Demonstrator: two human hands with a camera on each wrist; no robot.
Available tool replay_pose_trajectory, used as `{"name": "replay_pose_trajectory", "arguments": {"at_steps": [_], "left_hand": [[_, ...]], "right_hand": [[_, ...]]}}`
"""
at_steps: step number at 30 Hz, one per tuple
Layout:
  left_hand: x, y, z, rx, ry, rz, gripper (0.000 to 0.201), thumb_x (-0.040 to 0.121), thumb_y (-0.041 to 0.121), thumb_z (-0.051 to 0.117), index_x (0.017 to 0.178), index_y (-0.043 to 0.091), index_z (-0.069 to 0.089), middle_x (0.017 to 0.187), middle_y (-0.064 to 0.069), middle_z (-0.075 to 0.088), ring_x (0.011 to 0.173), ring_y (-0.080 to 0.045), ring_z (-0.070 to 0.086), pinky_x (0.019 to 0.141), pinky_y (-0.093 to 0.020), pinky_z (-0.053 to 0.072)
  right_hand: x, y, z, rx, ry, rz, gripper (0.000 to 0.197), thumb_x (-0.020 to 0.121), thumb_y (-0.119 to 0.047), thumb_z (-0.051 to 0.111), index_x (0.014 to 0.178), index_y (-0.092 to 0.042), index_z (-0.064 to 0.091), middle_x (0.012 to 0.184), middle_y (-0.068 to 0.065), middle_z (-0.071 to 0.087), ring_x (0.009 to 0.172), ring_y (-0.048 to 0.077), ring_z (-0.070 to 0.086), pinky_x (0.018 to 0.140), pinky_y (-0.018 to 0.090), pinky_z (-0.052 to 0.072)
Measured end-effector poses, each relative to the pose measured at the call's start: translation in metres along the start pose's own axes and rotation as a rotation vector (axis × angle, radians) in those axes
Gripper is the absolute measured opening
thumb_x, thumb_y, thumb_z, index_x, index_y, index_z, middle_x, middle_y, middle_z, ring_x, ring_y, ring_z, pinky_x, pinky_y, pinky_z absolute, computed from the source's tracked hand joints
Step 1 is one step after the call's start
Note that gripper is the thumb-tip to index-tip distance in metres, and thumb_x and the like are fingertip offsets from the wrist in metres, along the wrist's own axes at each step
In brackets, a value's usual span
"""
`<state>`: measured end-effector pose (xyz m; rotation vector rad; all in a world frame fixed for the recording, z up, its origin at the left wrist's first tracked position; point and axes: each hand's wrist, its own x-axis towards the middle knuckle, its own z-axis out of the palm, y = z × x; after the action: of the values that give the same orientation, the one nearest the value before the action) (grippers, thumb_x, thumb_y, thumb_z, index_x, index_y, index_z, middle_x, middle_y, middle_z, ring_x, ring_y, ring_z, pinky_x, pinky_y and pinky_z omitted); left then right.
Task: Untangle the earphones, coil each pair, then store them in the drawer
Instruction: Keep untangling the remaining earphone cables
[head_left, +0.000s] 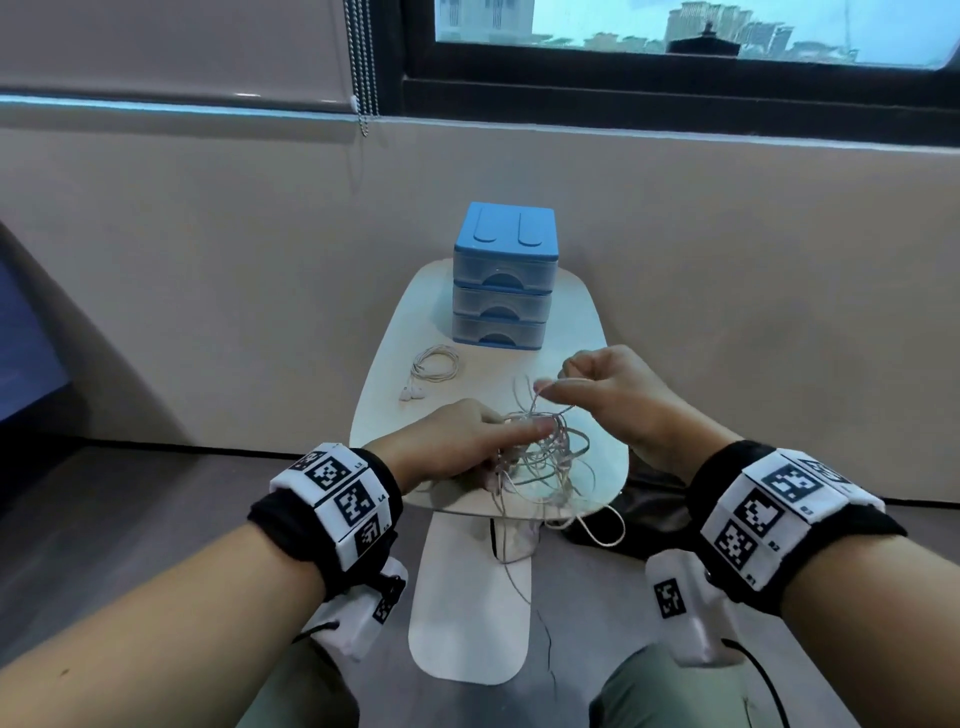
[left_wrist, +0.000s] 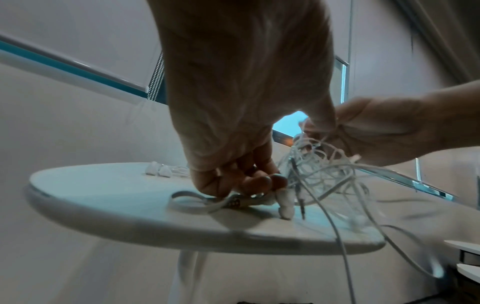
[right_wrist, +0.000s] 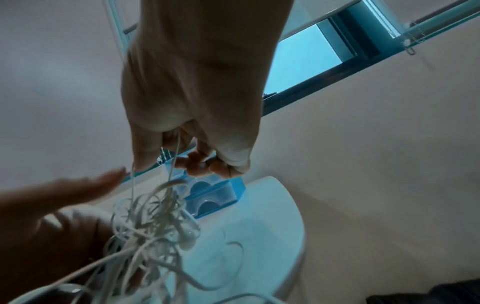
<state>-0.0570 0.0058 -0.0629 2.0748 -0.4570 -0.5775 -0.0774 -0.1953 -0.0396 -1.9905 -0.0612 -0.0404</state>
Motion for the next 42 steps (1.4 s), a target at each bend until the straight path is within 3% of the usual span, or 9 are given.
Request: {"name": "replay_pose_trajectory", "arguments": {"at_steps": [6, 12, 16, 21, 24, 29, 35, 38, 42], "left_hand": [[0.002, 0.002, -0.006, 0.078, 0.177, 0.049, 0.04, 0.093, 0.043, 0.07, 0.06, 0.021, 0.065, 0.053, 0.014, 0.055, 0.051, -0.004, 0.046, 0.055, -0.023, 0.035], [-0.007, 0.007, -0.019, 0.097, 0.249, 0.048, 0.036, 0.091, 0.028, 0.068, 0.058, 0.018, 0.058, 0.054, 0.008, 0.054, 0.049, -0.005, 0.042, 0.049, -0.02, 0.03], [-0.008, 0.005, -0.023, 0.064, 0.246, 0.035, 0.027, 0.086, 0.033, 0.065, 0.081, 0.008, 0.073, 0.085, -0.01, 0.075, 0.075, -0.016, 0.058, 0.07, -0.03, 0.039], [-0.013, 0.007, -0.024, 0.128, 0.272, 0.02, 0.022, 0.09, 0.024, 0.065, 0.085, 0.008, 0.078, 0.078, -0.006, 0.073, 0.06, -0.009, 0.052, 0.057, -0.022, 0.039], [-0.016, 0.006, -0.025, 0.142, 0.259, 0.001, 0.02, 0.091, 0.022, 0.064, 0.083, 0.011, 0.08, 0.068, 0.001, 0.064, 0.05, -0.008, 0.044, 0.045, -0.017, 0.033], [-0.018, 0.009, -0.028, 0.157, 0.333, 0.041, 0.025, 0.093, 0.025, 0.065, 0.084, 0.004, 0.076, 0.052, 0.012, 0.054, 0.042, 0.001, 0.042, 0.043, -0.013, 0.031], [-0.019, 0.006, -0.025, 0.256, 0.36, 0.114, 0.035, 0.099, 0.032, 0.063, 0.085, 0.0, 0.069, 0.07, 0.004, 0.061, 0.06, -0.011, 0.051, 0.056, -0.024, 0.039], [-0.017, 0.004, -0.02, 0.303, 0.355, 0.132, 0.036, 0.099, 0.033, 0.062, 0.085, 0.001, 0.067, 0.07, 0.002, 0.063, 0.061, -0.011, 0.051, 0.059, -0.027, 0.039], [-0.016, 0.005, -0.016, 0.372, 0.372, 0.173, 0.036, 0.099, 0.034, 0.06, 0.082, 0.003, 0.064, 0.084, -0.014, 0.067, 0.062, -0.015, 0.048, 0.059, -0.03, 0.037]], "right_hand": [[0.003, -0.039, -0.003, -0.049, 0.071, 0.027, 0.066, 0.105, -0.052, 0.043, 0.055, -0.012, 0.057, 0.066, 0.01, 0.058, 0.064, 0.023, 0.041, 0.058, 0.029, 0.03], [-0.001, -0.059, -0.02, 0.397, -0.045, 0.182, 0.097, 0.099, -0.074, 0.015, 0.102, 0.004, 0.072, 0.077, 0.01, 0.065, 0.058, 0.015, 0.044, 0.058, 0.032, 0.028], [-0.008, -0.054, -0.022, 0.516, -0.028, 0.081, 0.083, 0.099, -0.072, 0.007, 0.13, -0.027, 0.07, 0.106, 0.014, 0.071, 0.082, 0.018, 0.05, 0.071, 0.039, 0.031], [-0.015, -0.054, -0.018, 0.224, 0.32, -0.164, 0.038, 0.106, -0.038, 0.045, 0.142, -0.045, 0.054, 0.146, -0.01, 0.053, 0.127, 0.022, 0.052, 0.104, 0.045, 0.041], [-0.019, -0.059, -0.031, -0.245, 0.525, -0.265, 0.07, 0.087, -0.011, 0.067, 0.147, -0.042, 0.048, 0.17, -0.006, 0.015, 0.151, 0.022, 0.026, 0.122, 0.047, 0.024], [-0.024, -0.059, -0.056, -0.675, 0.554, -0.146, 0.04, 0.1, -0.045, 0.056, 0.14, -0.04, 0.057, 0.172, -0.002, 0.009, 0.157, 0.02, 0.004, 0.121, 0.051, 0.007], [-0.035, -0.026, -0.061, -0.678, 0.066, 0.312, 0.058, 0.101, -0.059, 0.046, 0.091, -0.012, 0.079, 0.107, 0.009, 0.077, 0.105, 0.028, 0.068, 0.099, 0.04, 0.049], [-0.036, -0.015, -0.054, -0.679, 0.163, 0.242, 0.062, 0.096, -0.051, 0.056, 0.058, -0.004, 0.069, 0.053, 0.008, 0.069, 0.055, 0.021, 0.066, 0.069, 0.039, 0.06], [-0.034, -0.029, -0.034, -0.613, 0.425, -0.238, 0.054, 0.091, -0.033, 0.063, 0.051, -0.014, 0.035, 0.044, 0.008, 0.037, 0.048, 0.02, 0.032, 0.053, 0.036, 0.038]]}}
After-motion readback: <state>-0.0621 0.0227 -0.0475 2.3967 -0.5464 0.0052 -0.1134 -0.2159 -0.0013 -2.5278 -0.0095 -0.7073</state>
